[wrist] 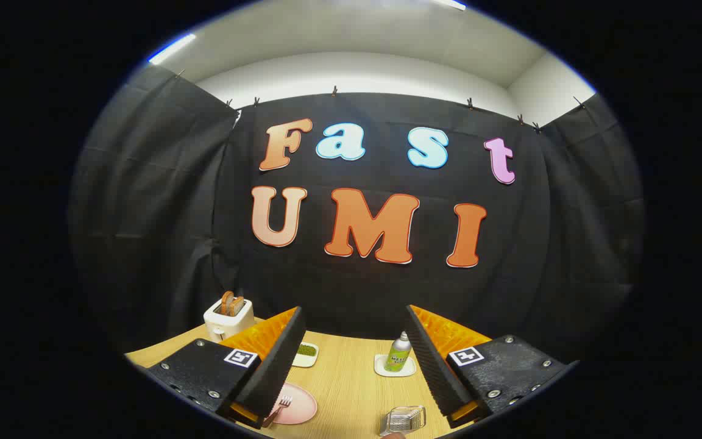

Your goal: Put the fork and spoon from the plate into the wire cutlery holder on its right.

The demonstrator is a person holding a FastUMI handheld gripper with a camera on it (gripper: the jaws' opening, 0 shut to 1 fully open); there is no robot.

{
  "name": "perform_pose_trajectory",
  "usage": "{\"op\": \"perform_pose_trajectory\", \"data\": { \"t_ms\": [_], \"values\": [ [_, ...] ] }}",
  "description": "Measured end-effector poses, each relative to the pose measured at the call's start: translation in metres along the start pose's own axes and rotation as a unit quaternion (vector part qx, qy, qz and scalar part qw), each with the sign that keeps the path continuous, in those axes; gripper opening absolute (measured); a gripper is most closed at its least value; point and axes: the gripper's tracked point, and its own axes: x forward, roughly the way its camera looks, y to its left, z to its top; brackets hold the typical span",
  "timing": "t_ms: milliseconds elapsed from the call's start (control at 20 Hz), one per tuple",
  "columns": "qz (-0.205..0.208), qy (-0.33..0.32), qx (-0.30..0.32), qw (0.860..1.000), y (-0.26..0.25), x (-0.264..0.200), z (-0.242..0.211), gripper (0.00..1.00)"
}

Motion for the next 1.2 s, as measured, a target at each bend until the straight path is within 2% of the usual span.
{"op": "perform_pose_trajectory", "data": {
  "t_ms": [200,500,700,950,1200],
  "values": [
    [0.026,0.024,0.012,0.999,0.022,-0.002,-0.014,0.98],
    [0.041,0.042,0.026,0.998,0.038,0.0,-0.023,0.98],
    [0.037,0.074,0.04,0.996,0.043,0.007,-0.042,0.98],
    [0.057,0.168,0.087,0.98,0.066,0.018,-0.09,0.98],
    [0.062,0.275,0.082,0.956,0.093,0.024,-0.148,0.98]
  ]
}}
